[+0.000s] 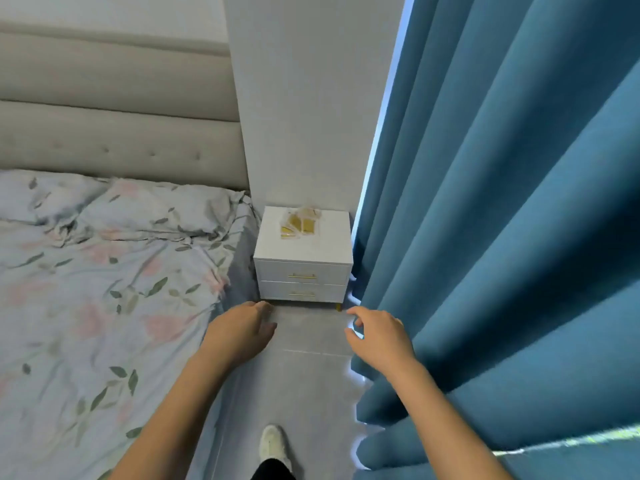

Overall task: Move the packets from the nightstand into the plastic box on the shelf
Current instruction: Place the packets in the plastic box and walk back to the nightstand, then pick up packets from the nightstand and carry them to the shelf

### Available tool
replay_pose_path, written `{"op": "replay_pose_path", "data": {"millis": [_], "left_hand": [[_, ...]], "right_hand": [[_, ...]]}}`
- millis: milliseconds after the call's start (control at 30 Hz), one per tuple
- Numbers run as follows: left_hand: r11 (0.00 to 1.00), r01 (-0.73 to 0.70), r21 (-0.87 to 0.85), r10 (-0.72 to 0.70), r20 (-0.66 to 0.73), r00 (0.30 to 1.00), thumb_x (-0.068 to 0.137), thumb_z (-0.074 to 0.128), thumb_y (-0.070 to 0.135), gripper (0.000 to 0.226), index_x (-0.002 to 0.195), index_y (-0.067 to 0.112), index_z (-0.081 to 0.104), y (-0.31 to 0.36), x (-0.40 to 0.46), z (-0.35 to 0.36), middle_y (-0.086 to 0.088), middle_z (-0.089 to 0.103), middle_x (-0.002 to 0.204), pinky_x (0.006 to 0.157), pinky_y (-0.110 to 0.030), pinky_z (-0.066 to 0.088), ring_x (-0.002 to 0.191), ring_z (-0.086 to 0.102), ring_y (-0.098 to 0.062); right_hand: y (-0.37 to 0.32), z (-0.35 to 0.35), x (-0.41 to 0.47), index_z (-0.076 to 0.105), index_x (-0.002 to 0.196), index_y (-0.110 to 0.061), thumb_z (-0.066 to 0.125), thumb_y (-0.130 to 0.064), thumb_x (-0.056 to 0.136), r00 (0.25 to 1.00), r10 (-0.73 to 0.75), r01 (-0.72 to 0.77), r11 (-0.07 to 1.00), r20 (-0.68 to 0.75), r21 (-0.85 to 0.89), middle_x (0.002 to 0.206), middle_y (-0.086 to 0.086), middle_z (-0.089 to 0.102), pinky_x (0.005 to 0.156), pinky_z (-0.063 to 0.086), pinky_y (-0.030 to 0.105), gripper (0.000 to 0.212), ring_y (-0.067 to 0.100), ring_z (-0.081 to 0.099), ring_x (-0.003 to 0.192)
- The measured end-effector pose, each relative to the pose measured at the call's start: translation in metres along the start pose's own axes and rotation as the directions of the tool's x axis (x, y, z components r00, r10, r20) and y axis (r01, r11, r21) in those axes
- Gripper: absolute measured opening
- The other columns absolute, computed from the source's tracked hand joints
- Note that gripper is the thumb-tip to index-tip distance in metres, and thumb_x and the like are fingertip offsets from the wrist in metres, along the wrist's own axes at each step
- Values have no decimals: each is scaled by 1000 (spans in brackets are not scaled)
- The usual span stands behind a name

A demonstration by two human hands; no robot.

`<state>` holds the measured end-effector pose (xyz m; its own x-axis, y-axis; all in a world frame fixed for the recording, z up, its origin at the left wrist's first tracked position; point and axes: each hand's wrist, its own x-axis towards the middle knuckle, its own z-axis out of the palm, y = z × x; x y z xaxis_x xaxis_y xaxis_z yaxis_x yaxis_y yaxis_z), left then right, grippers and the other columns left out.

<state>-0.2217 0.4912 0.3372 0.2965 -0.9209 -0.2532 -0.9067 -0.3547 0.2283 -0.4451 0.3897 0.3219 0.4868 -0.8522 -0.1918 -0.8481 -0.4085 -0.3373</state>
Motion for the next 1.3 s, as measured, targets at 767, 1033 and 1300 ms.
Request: {"op": "replay_pose_path", "data": {"millis": [767, 1033, 1300], "left_hand": [[998, -6, -66, 8, 37, 999, 99, 45, 38, 42, 138, 24, 49, -102, 449, -90, 2, 56, 135, 95, -35, 47, 123, 54, -20], [994, 69, -86, -62, 84, 995, 100, 43, 38, 40, 137, 26, 50, -120, 559, -80, 5, 55, 136, 94, -33, 47, 121, 55, -19], [997, 62, -44, -53, 189, 981, 100, 40, 36, 38, 136, 27, 49, -160, 637, -35, 6, 56, 134, 88, -32, 47, 119, 55, -18]], "right_hand": [[-17, -36, 457, 50, 135, -30, 48, -36, 95, 990, 67, -61, 997, 122, -52, 123, -3, 65, 96, 47, 34, 40, 21, 59, 111], [-5, -11, 588, 48, 135, -30, 49, -37, 93, 968, 46, -32, 998, 245, -60, 124, -3, 65, 93, 51, 36, 43, 21, 59, 113], [21, 38, 701, 52, 130, -32, 55, -37, 92, 939, 129, -142, 990, 320, 17, 121, -6, 66, 85, 54, 35, 39, 19, 61, 108]]}}
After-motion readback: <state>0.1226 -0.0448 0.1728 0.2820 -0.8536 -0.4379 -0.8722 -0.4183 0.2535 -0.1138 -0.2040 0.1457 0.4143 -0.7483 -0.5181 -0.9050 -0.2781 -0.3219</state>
